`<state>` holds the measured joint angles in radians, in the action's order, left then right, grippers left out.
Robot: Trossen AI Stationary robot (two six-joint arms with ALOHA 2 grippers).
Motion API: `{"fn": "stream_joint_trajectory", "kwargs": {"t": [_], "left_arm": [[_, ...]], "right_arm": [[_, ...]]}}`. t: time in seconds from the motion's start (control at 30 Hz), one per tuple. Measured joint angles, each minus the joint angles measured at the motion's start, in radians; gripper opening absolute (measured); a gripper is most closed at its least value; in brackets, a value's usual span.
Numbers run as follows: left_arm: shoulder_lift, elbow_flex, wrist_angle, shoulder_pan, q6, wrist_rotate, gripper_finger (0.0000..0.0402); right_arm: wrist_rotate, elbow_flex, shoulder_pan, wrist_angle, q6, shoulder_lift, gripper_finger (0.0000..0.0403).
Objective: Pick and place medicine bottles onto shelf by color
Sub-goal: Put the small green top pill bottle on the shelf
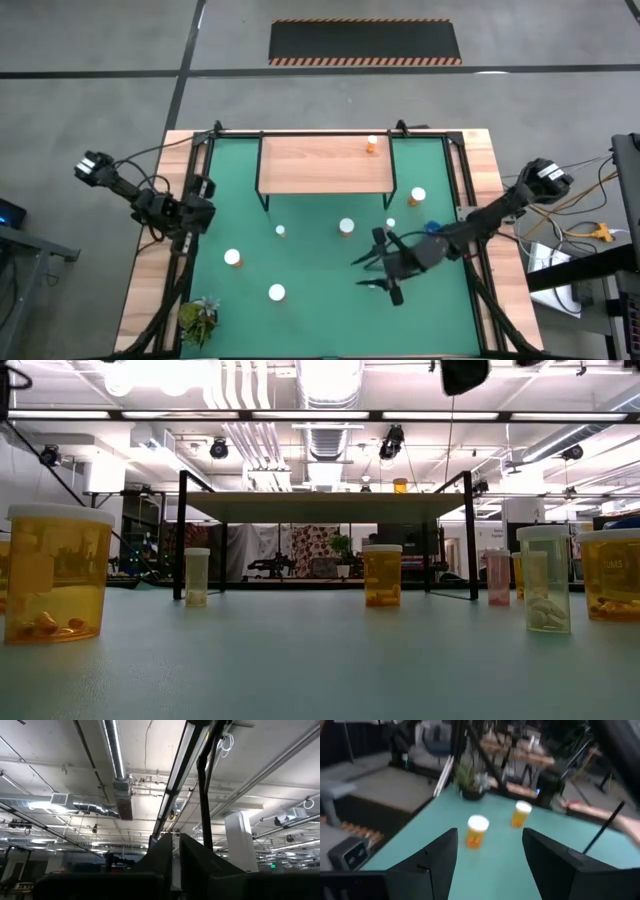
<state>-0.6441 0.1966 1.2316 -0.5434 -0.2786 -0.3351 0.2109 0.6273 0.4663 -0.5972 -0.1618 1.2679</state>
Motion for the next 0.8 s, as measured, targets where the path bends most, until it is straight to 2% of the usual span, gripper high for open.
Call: {"fn": "stream_joint_trajectory", "kwargs": {"t": [0.17, 0.4, 0.63, 0.8], "left_arm": [[-0.154, 0.105, 0.004, 0.0, 0.012, -0.008, 0.0017], [-0.393, 0.245, -0.014, 0.0, 0.012, -0.015, 0.0017], [-0.585, 0.368, -0.009, 0.0, 0.012, -0.143, 0.0017], [-0.667, 0.426, -0.002, 0.0, 0.012, -0.233, 0.0017]], "right_arm": [[-0.137, -0.08, -0.135, -0.116, -0.076, -0.007, 0.0215], [-0.31, -0.161, -0.277, -0.147, -0.103, -0.052, 0.0215], [-0.302, -0.256, -0.295, -0.148, -0.146, -0.25, 0.0214], [-0.262, -0.356, -0.295, -0.142, -0.167, -0.426, 0.0214]]}}
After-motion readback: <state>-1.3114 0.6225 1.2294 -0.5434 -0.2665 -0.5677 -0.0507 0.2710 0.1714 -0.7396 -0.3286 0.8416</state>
